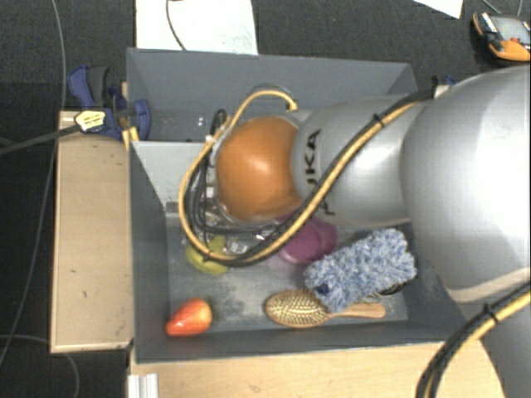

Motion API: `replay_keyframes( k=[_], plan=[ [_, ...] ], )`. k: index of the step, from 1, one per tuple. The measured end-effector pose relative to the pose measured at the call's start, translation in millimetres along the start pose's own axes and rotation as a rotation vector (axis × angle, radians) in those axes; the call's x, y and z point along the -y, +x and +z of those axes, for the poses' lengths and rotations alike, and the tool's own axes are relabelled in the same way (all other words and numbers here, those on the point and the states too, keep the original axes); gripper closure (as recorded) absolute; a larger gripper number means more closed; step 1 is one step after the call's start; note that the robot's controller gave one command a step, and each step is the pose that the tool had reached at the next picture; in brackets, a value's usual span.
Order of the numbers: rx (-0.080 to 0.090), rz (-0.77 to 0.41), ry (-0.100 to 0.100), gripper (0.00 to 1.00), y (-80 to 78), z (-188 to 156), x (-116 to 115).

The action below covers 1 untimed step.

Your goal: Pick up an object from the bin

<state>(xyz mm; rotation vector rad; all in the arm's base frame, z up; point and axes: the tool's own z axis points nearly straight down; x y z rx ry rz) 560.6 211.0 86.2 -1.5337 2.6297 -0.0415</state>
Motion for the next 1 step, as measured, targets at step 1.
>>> replay_keyframes(
  k=[1],
  plan=[
    [-0.001,-0.028,-0.003,1.0,-21.4,15.9,-23.9]
  ],
)
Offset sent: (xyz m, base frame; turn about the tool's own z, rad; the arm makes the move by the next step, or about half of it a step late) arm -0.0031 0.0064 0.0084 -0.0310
